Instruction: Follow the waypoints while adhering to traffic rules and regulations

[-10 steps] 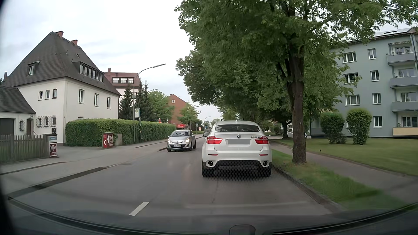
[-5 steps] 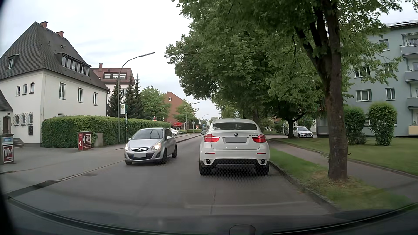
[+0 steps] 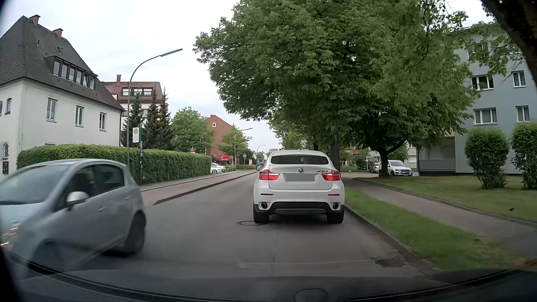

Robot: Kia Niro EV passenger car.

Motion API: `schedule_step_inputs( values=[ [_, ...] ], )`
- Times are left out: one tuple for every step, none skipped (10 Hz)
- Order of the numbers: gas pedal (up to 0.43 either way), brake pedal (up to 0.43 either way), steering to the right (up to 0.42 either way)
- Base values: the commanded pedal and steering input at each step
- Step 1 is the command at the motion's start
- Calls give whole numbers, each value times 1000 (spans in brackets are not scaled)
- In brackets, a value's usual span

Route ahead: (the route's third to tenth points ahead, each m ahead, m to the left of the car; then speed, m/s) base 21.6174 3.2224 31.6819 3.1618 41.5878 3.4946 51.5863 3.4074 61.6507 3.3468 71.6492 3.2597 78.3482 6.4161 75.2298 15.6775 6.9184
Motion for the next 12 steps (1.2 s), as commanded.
schedule_step_inputs(
  values=[
    [0,0,5],
    [0,0,4],
    [0,0,0],
    [0,0,-2],
    [0,0,-2],
    [0,0,-3],
    [0,0,-3],
    [0,0,-3],
    [0,0,-3],
    [0,0,-3],
    [28,0,-3],
    [98,0,-3]
  ],
)
